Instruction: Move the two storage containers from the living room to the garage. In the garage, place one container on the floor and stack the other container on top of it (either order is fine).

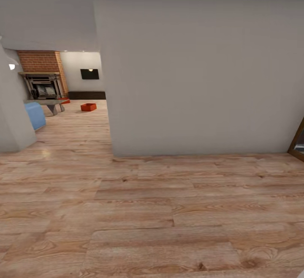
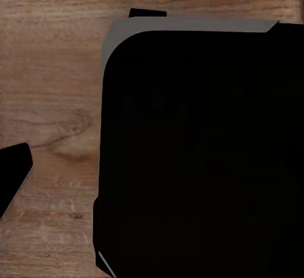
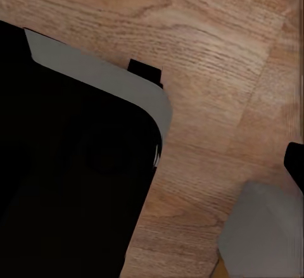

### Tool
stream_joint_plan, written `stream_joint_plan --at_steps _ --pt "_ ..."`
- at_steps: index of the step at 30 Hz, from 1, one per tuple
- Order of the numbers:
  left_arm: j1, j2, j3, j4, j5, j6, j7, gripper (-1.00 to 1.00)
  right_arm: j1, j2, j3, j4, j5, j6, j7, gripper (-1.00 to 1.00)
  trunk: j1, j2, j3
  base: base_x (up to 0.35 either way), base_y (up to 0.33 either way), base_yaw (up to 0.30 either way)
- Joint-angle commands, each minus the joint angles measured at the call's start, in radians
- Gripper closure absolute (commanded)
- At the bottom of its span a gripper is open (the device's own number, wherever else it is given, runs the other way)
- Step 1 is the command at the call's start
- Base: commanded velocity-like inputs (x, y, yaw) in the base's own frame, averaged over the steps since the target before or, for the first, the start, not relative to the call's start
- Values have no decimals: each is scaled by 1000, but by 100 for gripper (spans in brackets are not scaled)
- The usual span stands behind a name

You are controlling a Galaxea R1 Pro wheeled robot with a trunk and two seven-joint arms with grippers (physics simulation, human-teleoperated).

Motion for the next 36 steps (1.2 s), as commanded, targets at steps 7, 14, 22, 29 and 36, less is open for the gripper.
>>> stream_joint_plan --at_steps 7,14,22,29,36 --pt "0 0 0 0 8 -2 -1 -100 -1 0 9 3 -12 -6 0 -100 1 0 -1 322 0 0" --pt "0 0 0 0 8 -2 -1 -100 -1 0 9 3 -14 -6 0 -100 1 0 -1 322 0 0" --pt "0 0 0 -1 8 -2 -1 -100 -1 0 9 3 -16 -6 0 -100 1 0 -1 322 0 2" --pt "0 0 0 0 8 -2 -1 -100 -1 0 9 3 -13 -6 0 -100 1 0 -1 322 0 173" --pt "0 0 0 0 8 -2 -1 -100 -1 0 9 3 -13 -6 0 -100 1 0 -1 322 0 264"
